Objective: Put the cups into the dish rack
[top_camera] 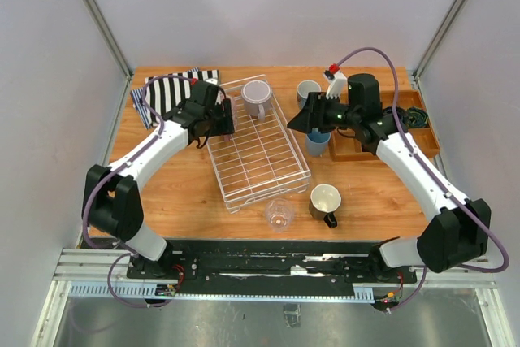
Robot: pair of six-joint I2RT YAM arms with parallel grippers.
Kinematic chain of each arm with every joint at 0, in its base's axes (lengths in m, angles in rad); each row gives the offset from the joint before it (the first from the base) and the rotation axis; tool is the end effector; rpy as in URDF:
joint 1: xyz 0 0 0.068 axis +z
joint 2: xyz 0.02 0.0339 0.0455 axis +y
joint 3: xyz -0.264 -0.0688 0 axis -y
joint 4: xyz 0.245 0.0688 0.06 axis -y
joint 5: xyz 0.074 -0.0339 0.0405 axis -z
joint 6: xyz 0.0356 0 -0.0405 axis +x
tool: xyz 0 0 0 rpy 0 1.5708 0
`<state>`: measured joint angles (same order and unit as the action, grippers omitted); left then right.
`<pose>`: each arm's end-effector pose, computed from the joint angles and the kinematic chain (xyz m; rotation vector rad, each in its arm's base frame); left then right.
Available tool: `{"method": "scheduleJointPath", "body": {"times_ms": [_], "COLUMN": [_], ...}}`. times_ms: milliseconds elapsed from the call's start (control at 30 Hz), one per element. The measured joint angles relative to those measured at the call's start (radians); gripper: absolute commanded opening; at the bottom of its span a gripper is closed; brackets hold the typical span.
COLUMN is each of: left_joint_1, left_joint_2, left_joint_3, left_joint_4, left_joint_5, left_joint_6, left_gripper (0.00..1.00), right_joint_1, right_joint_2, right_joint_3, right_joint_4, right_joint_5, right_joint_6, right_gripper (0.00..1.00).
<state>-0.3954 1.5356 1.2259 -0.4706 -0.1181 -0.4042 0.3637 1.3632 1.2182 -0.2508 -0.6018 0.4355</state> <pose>0.3154 -0.1271 0.2829 -0.0685 2.3576 -0.2545 0.2845 0.1298 0.3560 -0.3445 2.0325 1.1002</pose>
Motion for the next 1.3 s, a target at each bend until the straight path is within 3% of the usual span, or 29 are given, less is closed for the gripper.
{"method": "scheduleJointPath", "body": {"times_ms": [267, 767, 1300], "left_joint_1": [0.0, 0.0, 0.02], "left_joint_2": [0.063, 0.229, 0.33], "left_joint_3": [0.032, 0.202, 0.308], "left_joint_4": [-0.005, -0.016, -0.055], "left_joint_5": [-0.025, -0.071, -0.11], "left_joint_6": [0.032, 0.137, 0.219], "left_gripper": [0.65, 0.53, 0.52], "right_joint_1": [-0.029, -0.055, -0.061], "right_joint_2": [-0.016, -0.019, -0.018], "right_joint_3": [-0.019, -0.023, -0.023], "right_joint_4": [-0.038, -0.065, -0.069], "right_joint_5": [-0.005, -0.035, -0.053], "right_joint_6": [-0.004, -0.013, -0.014], "right_gripper": [0.71, 0.71, 0.67]}}
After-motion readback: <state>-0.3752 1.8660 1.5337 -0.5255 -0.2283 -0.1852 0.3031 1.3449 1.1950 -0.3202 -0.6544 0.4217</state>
